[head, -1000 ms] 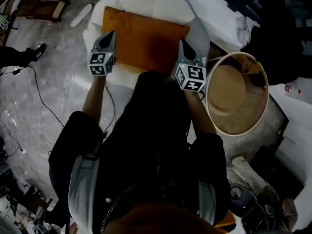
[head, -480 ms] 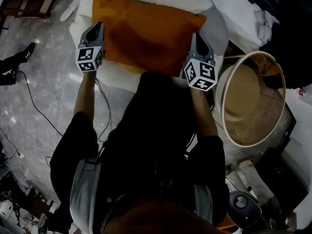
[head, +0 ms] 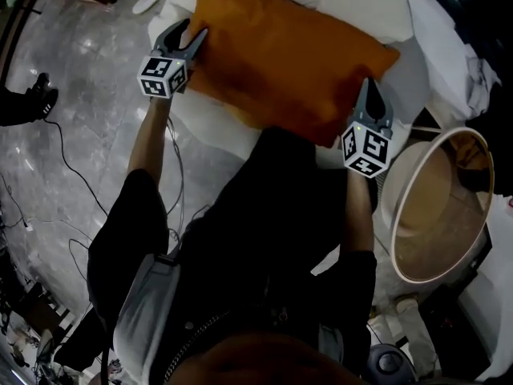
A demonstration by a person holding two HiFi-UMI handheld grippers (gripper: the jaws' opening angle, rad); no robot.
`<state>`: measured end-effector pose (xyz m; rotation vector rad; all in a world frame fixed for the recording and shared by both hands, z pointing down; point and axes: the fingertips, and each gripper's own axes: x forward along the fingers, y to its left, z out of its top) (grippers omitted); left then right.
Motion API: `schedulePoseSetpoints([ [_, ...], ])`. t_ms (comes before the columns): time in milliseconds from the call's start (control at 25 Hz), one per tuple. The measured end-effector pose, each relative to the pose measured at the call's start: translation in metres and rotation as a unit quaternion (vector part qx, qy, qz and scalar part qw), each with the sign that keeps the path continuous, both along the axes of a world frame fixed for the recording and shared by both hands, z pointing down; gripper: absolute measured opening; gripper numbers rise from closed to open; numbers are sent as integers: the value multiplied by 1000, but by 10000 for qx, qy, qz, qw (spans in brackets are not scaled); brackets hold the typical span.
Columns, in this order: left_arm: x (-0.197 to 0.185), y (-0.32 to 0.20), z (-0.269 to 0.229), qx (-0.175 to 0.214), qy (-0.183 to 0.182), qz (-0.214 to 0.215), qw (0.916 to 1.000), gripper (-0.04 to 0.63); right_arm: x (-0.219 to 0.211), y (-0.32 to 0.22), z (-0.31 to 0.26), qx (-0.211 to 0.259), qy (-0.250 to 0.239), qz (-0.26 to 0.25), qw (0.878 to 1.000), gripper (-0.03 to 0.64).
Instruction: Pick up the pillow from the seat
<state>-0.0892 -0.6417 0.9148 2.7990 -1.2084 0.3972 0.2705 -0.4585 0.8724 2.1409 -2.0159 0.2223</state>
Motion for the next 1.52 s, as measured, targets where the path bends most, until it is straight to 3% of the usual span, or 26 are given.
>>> schedulePoseSetpoints([
  [80,-7,-6,10,-27,-109,-19,9999,245,-1,2,12,-10,225,-29,9997,14],
  [160,-11,-10,18,-83,-135,12,9999,246,-2,5,27,-85,148,-57,9998,49],
  [400,-20,-16,46,-538,-263,387,9975,423,-17,7,59,-194,-903,-48,9957,348],
  [640,-8,-19,59,-964,-283,620,9930,460,-20,6,102,-957,-1584,-247,9824,474],
  [1000,-6,-22,72,-1555,-319,517,9860,470,-10,-3,148,-1752,-2096,112,9619,551],
  [1200,6,-15,81,-1881,-198,659,9797,407,-17,-3,150,-1706,-2389,-143,9558,488],
  [1520,10,-4,69,-1604,-356,608,9845,294,-28,-4,141,-1643,-2381,-426,9563,413],
])
